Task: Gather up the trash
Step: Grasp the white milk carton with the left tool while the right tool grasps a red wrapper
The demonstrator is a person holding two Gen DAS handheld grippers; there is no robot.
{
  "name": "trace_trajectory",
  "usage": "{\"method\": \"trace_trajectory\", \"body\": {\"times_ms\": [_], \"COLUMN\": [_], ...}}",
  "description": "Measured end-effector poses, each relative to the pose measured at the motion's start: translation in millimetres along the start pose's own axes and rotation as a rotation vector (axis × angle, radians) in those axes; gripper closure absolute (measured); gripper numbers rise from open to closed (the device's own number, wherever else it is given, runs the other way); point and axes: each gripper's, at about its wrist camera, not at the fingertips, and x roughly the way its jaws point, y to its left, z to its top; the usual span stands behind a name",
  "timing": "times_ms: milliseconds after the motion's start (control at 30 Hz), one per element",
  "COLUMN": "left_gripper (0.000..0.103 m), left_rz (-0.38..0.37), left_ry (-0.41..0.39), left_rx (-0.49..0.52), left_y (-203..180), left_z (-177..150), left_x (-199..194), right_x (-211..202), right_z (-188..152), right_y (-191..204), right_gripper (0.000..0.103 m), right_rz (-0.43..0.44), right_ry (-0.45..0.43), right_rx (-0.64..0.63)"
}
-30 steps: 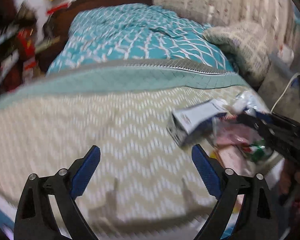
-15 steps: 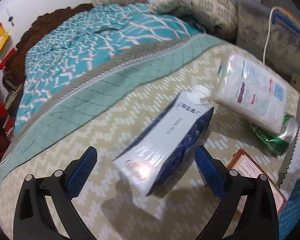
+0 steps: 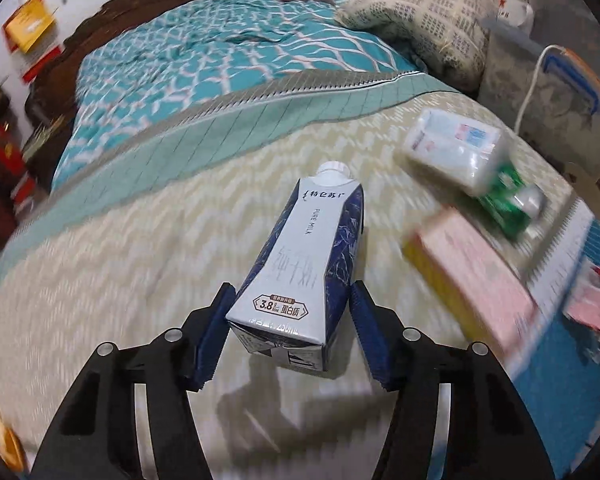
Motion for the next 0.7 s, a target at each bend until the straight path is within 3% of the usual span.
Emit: {"method": "trace_trajectory", "body": {"times_ms": [200, 333, 367, 400, 467, 700], "left_gripper": [0.051, 0.052, 0.048, 0.034, 0.022, 0.011], "left_rz": [-0.055, -0.109, -0.105, -0.095, -0.057, -0.002], "left_ry": [-0.018, -0.009, -0.007, -0.002, -0.016, -0.007], "left_rx": [-0.053, -0.087, -0.081, -0.073, -0.071, -0.140], "left_y": [-22, -48, -55, -60, -67, -58], "left_z": [-84, -123, -129, -132, -133, -102], "left_x": [-71, -95, -97, -98, -101, -88], "right_x": [-5, -14, -15, -15, -16, -21], "right_z": [-27, -43, -47, -50, -56, -63], "right_y": [-13, -15, -17, -19, -22, -30], "right_gripper": [0.089, 0.087, 0.087, 0.087, 0.087, 0.076], "right_rz": [0.031, 0.036, 0.033, 0.021, 0.014, 0.006], "right_ry": [0.042, 0.057, 0.064, 0.071, 0.085, 0.067], "right_rx": [0.067, 0.074, 0.079, 0.079, 0.083, 0.095]}}
